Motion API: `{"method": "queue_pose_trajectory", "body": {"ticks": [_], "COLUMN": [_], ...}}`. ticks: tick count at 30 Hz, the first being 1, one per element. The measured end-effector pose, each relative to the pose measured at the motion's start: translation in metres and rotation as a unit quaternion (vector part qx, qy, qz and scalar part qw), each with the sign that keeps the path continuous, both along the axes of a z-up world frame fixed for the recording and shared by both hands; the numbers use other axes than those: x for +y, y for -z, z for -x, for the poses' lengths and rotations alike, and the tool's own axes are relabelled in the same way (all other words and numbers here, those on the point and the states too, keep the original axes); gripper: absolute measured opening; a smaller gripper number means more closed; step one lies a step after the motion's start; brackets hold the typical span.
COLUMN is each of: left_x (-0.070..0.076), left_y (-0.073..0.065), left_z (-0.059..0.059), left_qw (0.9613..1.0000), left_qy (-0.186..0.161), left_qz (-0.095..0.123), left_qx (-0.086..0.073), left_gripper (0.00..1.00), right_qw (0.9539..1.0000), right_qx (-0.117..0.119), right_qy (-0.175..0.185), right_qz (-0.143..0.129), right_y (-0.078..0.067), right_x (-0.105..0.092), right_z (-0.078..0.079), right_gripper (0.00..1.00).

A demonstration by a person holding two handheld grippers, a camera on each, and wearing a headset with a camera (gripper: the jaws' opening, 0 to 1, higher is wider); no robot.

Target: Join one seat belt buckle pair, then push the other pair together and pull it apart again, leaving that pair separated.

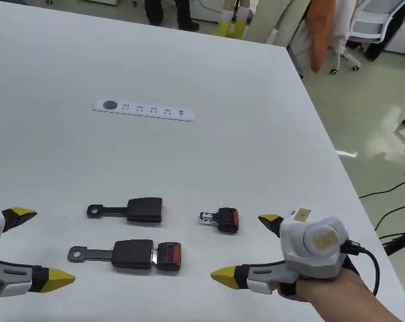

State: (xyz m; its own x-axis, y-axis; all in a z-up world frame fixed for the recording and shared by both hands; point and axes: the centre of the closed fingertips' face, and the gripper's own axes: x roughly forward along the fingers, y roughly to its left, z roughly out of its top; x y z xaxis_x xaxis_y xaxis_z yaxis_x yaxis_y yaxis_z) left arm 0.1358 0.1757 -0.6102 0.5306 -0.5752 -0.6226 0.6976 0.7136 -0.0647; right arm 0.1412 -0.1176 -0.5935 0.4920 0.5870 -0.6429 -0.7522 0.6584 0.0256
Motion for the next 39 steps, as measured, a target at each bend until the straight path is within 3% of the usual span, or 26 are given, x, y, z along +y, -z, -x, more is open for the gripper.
{"method": "queue_pose_trajectory", "body": {"ticks": [2, 4, 9, 13, 21, 26, 28, 39], "left_x": [0.001, 0.000, 0.009, 0.008, 0.007, 0.009, 0.009, 0.013], "left_y": [-0.001, -0.002, -0.002, -0.004, -0.007, -0.011, -0.015, -0.010], "left_z": [0.001, 0.005, 0.011, 0.015, 0.015, 0.015, 0.014, 0.016], "left_qw": [0.9999, 0.9999, 0.9998, 0.9997, 0.9990, 0.9984, 0.9979, 0.9978], "left_qy": [-0.010, -0.007, -0.012, -0.013, -0.030, -0.042, -0.046, -0.046], "left_qz": [0.004, 0.011, 0.015, 0.022, 0.033, 0.035, 0.042, 0.046], "left_qx": [0.004, 0.005, 0.003, 0.001, 0.002, -0.012, -0.019, -0.013], "left_gripper": [1.00, 1.00, 1.00, 1.00, 1.00, 1.00, 1.00, 1.00], "right_qw": [1.0000, 0.9998, 0.9997, 0.9996, 0.9995, 0.9994, 0.9985, 0.9987], "right_qx": [-0.004, -0.016, -0.021, -0.016, -0.013, -0.015, -0.026, -0.033], "right_qy": [0.001, -0.004, 0.012, 0.021, 0.027, 0.028, 0.047, 0.038], "right_qz": [-0.002, 0.013, 0.006, 0.009, 0.008, 0.009, 0.007, 0.000], "right_y": [-0.001, 0.001, -0.002, 0.003, 0.007, 0.007, 0.003, -0.002], "right_x": [0.004, 0.004, 0.004, 0.001, -0.005, -0.005, -0.008, -0.001], "right_z": [0.003, 0.003, 0.007, 0.011, 0.016, 0.017, 0.012, 0.010], "right_gripper": [1.00, 1.00, 1.00, 1.00, 1.00, 1.00, 1.00, 1.00]}}
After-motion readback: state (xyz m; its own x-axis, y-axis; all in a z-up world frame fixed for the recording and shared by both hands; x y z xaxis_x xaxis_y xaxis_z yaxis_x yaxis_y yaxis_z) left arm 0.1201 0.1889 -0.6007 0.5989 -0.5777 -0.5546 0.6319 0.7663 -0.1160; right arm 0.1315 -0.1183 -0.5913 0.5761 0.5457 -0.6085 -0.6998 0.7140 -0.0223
